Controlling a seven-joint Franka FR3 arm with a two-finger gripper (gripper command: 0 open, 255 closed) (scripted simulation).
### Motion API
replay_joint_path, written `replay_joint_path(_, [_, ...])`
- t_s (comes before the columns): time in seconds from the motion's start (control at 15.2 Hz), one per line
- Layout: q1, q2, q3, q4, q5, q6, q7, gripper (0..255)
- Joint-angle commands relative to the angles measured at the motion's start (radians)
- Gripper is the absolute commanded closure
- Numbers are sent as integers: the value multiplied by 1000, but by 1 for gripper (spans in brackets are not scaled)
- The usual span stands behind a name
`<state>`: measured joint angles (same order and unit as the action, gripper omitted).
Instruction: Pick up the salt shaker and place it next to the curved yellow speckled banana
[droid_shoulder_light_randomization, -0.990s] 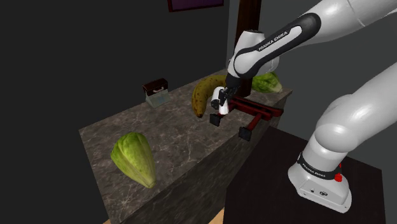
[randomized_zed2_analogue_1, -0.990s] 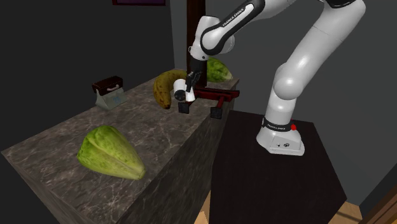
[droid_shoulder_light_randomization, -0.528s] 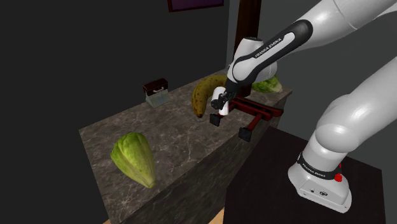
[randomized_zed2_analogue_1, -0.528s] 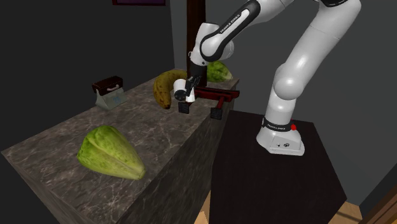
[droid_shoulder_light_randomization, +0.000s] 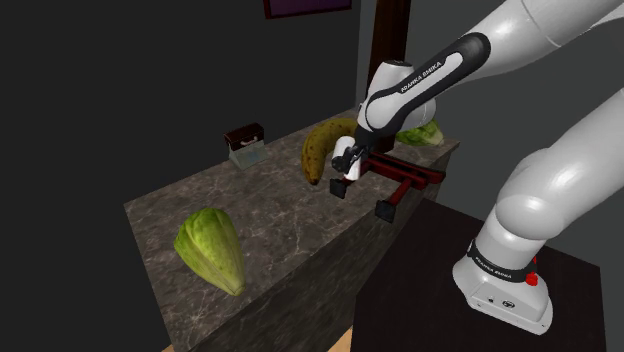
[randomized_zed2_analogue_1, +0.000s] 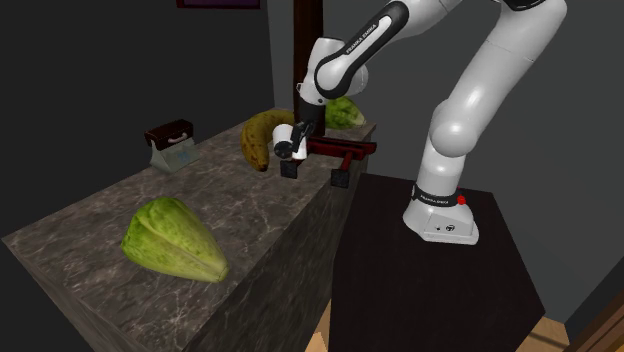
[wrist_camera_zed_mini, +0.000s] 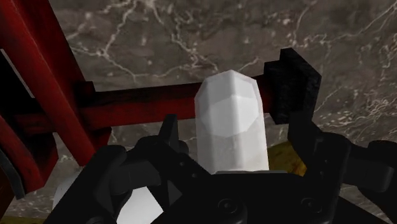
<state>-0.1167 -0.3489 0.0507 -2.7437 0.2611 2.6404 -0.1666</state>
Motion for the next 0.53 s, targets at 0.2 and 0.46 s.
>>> replay_joint_path(0.2, [0, 5, 1, -2, 0, 0, 2, 0])
replay_joint_path(0.46, [-26, -136, -2, 20, -38, -165, 25, 0])
